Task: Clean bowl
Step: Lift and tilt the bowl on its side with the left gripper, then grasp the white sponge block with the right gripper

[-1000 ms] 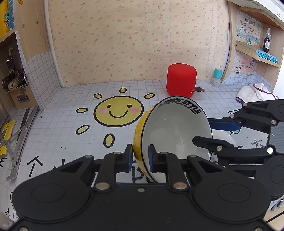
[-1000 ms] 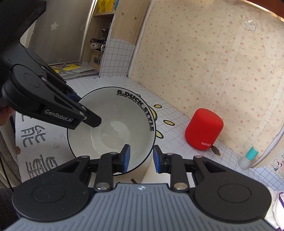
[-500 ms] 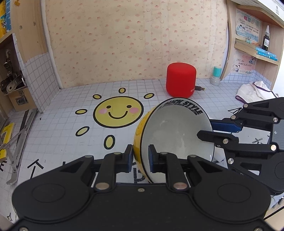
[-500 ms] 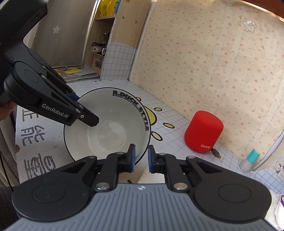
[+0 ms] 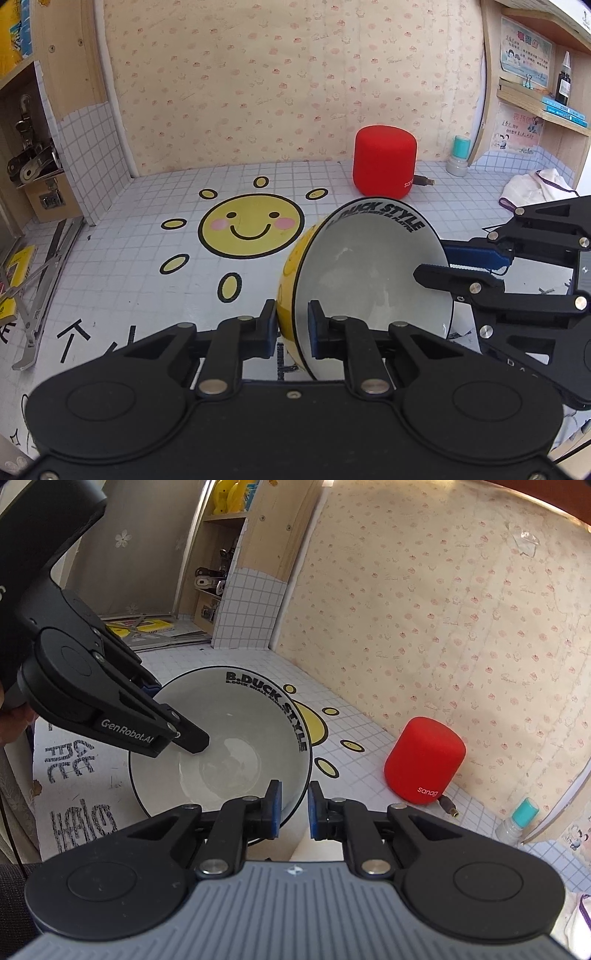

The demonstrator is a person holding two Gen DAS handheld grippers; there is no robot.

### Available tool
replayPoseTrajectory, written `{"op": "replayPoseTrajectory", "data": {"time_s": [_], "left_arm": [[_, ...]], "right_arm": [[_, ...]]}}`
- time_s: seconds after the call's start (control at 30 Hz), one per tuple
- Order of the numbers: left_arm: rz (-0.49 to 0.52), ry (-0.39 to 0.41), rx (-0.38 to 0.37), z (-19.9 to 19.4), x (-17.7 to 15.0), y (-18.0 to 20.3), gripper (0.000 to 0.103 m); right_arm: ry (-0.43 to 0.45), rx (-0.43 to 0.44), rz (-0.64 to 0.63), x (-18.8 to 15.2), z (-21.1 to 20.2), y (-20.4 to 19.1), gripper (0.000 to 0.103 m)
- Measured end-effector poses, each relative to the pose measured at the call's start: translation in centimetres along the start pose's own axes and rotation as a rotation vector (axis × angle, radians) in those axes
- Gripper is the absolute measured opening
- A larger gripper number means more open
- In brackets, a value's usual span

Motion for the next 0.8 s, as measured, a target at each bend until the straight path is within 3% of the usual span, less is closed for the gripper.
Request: {"op": "replayPoseTrajectory", "data": {"time_s": [0.33, 0.63, 0.73, 0.8], "left_arm": [[0.006, 0.008, 0.033, -0.9, -0.6, 0.8, 0.018], [-0.017, 0.005, 0.025, -1.0, -0.5, 0.7, 0.018], [-0.018, 0.008, 0.024, -1.0, -0.5, 0.8, 0.018], [-0.021, 0.006, 0.022, -1.0, -0.5, 0.7, 0.018]], "right_arm": [[0.034, 0.028, 0.121, -0.1, -0.3, 0.4, 0.020], [0.051, -0.001, 0.160, -1.1, -2.1, 0.7, 0.025], [0.040, -0.017, 0.161, -1.7, -2.9, 0.7, 0.041], [0.034, -0.044, 0.142, -2.0, -3.4, 0.7, 0.043]]}}
Point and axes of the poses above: each gripper's, at about its wrist camera, not at the fingertips, and z roughly the way its jaws point, y to its right, x to its top, the point moved 5 cm from there along z, roughly the way its jaws point, and after that the axes turned 15 degrees about x, right-handed, at the moved point
